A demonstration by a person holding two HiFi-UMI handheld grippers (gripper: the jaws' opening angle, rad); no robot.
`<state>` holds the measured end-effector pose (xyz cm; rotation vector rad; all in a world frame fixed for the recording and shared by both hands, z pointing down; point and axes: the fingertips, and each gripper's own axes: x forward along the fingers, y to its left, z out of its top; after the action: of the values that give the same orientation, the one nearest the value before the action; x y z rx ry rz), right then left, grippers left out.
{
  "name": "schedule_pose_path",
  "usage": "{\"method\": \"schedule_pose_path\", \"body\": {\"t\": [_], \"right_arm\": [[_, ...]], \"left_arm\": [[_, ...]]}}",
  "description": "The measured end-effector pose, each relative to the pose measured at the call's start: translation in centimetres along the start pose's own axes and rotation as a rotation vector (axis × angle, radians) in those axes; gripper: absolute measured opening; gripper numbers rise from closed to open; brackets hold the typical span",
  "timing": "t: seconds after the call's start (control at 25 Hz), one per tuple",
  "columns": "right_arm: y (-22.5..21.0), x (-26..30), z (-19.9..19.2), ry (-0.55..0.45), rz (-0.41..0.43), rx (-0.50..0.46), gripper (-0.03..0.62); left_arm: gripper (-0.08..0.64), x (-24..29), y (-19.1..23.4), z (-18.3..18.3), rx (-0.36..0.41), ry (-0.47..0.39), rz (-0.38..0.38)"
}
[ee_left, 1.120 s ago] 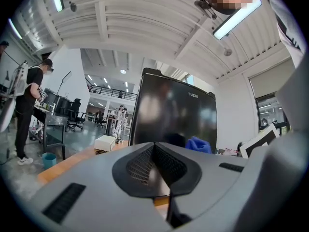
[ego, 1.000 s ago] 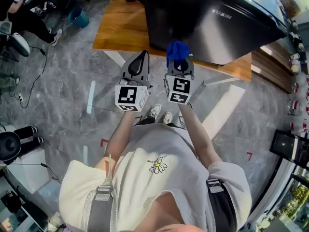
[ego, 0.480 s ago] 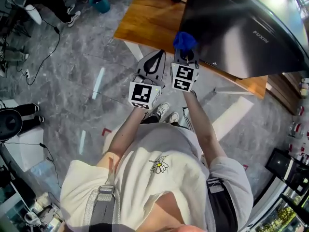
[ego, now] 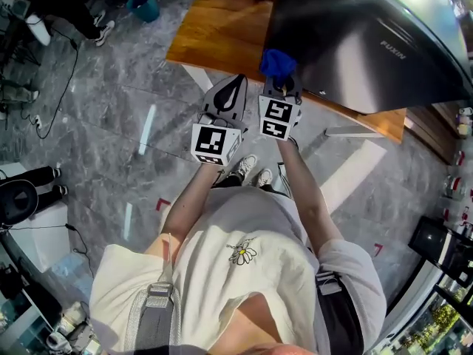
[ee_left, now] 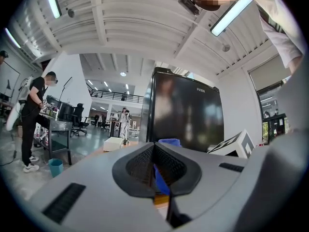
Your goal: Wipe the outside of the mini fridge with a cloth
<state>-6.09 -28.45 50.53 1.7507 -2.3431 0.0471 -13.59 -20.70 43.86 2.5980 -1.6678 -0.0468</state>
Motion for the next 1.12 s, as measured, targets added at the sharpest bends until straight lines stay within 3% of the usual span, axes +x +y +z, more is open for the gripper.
{"method": "schedule_pose_path", "body": {"t": [0.4,1.12], "right_arm": [[-9.5,-5.8,-2.4,0.024,-0.172,0.036,0.072],[-27.1,-14.3,-6.4,0.068,-0.471,0.085,0.072]], "left_arm": [[0.005,1.6,-5.2,-0.4,-0.011,0.008,-0.102],[0.005,3.9,-12.8,-0.8,0.0,0.018,-0.162]]}}
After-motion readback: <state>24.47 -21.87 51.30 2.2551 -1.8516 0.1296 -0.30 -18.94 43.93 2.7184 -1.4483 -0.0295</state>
